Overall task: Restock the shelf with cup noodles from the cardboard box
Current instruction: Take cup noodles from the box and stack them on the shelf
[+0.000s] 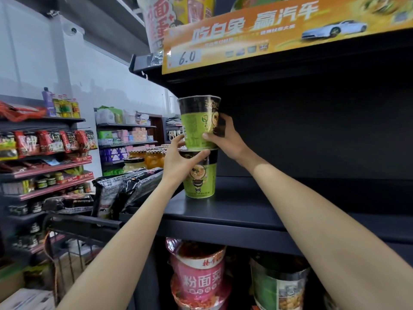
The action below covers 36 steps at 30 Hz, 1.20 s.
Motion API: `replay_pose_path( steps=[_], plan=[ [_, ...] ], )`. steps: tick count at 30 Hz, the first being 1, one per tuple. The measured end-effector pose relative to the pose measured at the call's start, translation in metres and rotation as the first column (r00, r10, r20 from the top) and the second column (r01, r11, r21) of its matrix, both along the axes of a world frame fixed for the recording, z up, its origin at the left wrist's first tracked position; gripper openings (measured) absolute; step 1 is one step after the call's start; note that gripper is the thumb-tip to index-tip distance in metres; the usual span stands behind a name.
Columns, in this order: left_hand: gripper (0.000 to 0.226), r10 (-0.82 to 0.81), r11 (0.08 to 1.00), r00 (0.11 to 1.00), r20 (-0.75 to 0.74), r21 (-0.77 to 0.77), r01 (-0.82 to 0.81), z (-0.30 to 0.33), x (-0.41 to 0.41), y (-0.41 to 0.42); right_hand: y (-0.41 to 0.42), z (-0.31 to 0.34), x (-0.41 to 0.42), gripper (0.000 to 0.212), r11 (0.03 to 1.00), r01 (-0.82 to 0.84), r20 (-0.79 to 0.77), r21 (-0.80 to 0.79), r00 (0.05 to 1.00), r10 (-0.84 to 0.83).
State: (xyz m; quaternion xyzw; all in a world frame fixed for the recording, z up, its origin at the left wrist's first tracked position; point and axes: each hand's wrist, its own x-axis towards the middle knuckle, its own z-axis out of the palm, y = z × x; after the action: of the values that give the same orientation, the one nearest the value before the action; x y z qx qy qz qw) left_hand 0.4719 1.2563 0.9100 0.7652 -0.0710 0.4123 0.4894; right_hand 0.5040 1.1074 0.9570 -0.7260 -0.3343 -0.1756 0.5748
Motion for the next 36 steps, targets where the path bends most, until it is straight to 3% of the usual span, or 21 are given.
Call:
replay_pose_path(
  steps=[9, 14, 16, 20, 23, 26, 29, 32, 34, 36],
  plan=[
    [0.106, 0.031, 0.999, 0.997, -0.067, 0.02, -0.029, 0.0, -0.012, -0.007, -0.009, -0.007, -0.014, 0.086, 0.997, 0.049, -0.07, -0.056, 0.996, -0.053],
    [0.075, 0.156, 0.983, 0.986, -0.064, 0.109, -0.148, 0.009, -0.052, -0.02, -0.037, -0.019, -0.053, 0.069, 0.923, 0.287, 0.136, -0.255, 0.956, -0.259],
    [0.055, 0.143, 0.975, 0.988, 0.05, 0.163, -0.149, 0.005, -0.08, -0.036, -0.058, -0.026, -0.078, 0.059, 0.868, 0.416, 0.312, -0.27, 0.891, -0.33],
    [0.028, 0.062, 0.958, 0.947, 0.314, 0.247, -0.145, -0.016, -0.136, -0.086, -0.116, -0.052, -0.136, 0.037, 0.801, 0.596, 0.604, -0.061, 0.661, -0.446],
    [0.023, -0.057, 0.941, 0.897, 0.439, 0.324, -0.098, -0.046, -0.175, -0.142, -0.178, -0.087, -0.188, 0.026, 0.772, 0.622, 0.706, 0.131, 0.487, -0.513],
    [0.018, -0.179, 0.929, 0.864, 0.471, 0.37, -0.009, -0.094, -0.216, -0.215, -0.255, -0.141, -0.248, 0.019, 0.719, 0.658, 0.709, 0.221, 0.398, -0.582],
    [0.019, -0.341, 0.888, 0.873, 0.349, 0.423, 0.178, -0.156, -0.256, -0.293, -0.339, -0.21, -0.317, 0.017, 0.658, 0.741, 0.672, 0.136, 0.419, -0.611],
    [0.023, -0.512, 0.77, 0.857, 0.064, 0.477, 0.424, -0.221, -0.297, -0.37, -0.424, -0.278, -0.392, 0.018, 0.589, 0.805, 0.576, -0.065, 0.513, -0.637],
    [0.025, -0.574, 0.654, 0.8, -0.174, 0.49, 0.576, -0.263, -0.325, -0.418, -0.476, -0.322, -0.444, 0.018, 0.526, 0.822, 0.468, -0.219, 0.561, -0.682],
    [0.029, -0.597, 0.539, 0.712, -0.371, 0.472, 0.698, -0.305, -0.351, -0.463, -0.52, -0.368, -0.498, 0.02, 0.437, 0.824, 0.339, -0.36, 0.552, -0.762]
  ],
)
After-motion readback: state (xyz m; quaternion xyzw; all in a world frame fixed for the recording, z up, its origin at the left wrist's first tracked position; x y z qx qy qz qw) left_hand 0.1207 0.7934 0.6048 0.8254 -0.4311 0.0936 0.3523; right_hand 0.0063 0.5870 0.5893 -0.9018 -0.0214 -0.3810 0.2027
